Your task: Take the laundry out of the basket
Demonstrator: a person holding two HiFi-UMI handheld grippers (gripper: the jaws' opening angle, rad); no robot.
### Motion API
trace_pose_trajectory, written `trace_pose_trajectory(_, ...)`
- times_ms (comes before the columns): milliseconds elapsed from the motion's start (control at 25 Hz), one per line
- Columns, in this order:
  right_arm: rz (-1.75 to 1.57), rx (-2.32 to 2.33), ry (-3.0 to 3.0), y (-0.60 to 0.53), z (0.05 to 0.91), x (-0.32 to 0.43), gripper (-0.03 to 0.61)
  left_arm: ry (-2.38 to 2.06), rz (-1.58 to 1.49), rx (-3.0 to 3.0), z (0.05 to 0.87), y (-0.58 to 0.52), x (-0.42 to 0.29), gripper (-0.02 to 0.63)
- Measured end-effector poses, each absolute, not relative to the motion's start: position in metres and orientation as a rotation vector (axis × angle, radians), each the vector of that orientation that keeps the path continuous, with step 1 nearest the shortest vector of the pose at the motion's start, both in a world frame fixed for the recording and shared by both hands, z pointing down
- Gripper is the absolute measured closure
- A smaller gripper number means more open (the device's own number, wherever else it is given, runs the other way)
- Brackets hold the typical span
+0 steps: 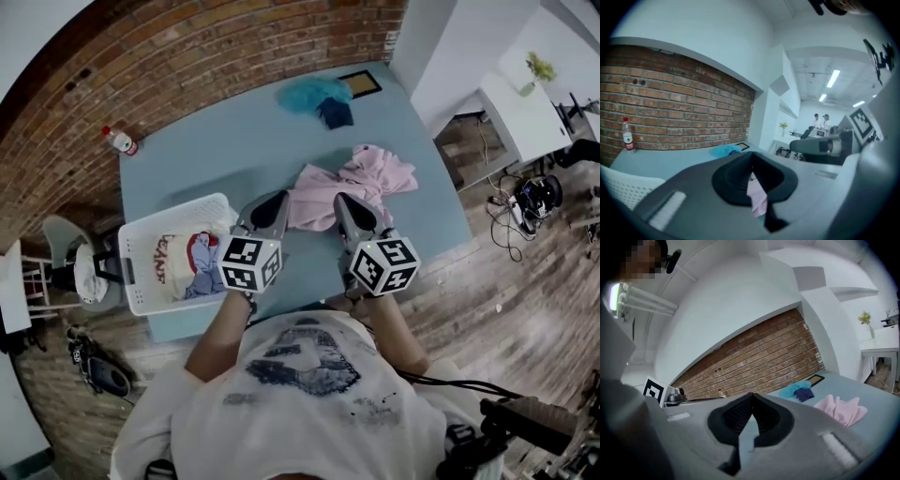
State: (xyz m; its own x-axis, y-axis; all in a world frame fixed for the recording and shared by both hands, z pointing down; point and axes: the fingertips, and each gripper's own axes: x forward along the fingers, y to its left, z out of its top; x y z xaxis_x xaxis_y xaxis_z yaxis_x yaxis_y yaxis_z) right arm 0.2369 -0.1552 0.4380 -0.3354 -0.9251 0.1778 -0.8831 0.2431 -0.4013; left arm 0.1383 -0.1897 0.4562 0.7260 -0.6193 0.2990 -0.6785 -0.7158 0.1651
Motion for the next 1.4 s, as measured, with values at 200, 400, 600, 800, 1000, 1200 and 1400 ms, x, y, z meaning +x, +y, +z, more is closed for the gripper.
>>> trace_pose_trajectory(200, -0.686, -1.589, 2.534, -0.177, 0.435, 0.165, 0.581, -1.221, 0.247, 2.606, 0.432, -0.197, 0.058, 0.623)
trace_pose_trajectory(400, -0.691, -1.467, 2.632, -0.188, 0.432, 0.095, 0.581, -1.372, 0.248, 2.542, 0.428, -0.198, -0.021, 0.623)
trace_pose_trajectory(600, -0.694, -1.409, 2.687, -0.192, 0.433, 0.032, 0.581, -1.455, 0.28, 2.487, 0.438, -0.194, -0.094, 0.623)
trace_pose_trajectory(800, -0.699, -1.404, 2.708, -0.192, 0.432, -0.029, 0.581, -1.463, 0.299, 2.471, 0.444, -0.191, -0.157, 0.623)
trace_pose_trajectory(1000, -0.708, -1.418, 2.721, -0.193, 0.434, -0.087, 0.581, -1.456, 0.326, 2.496, 0.447, -0.191, -0.212, 0.623)
trace_pose_trajectory(1200, -0.715, -1.428, 2.78, -0.197, 0.443, -0.136, 0.581, -1.433, 0.333, 2.516, 0.453, -0.196, -0.261, 0.623)
trace_pose_trajectory(1400, -0.709, -1.481, 2.809, -0.202, 0.451, -0.172, 0.58, -1.418, 0.331, 2.531, 0.458, -0.202, -0.297, 0.623)
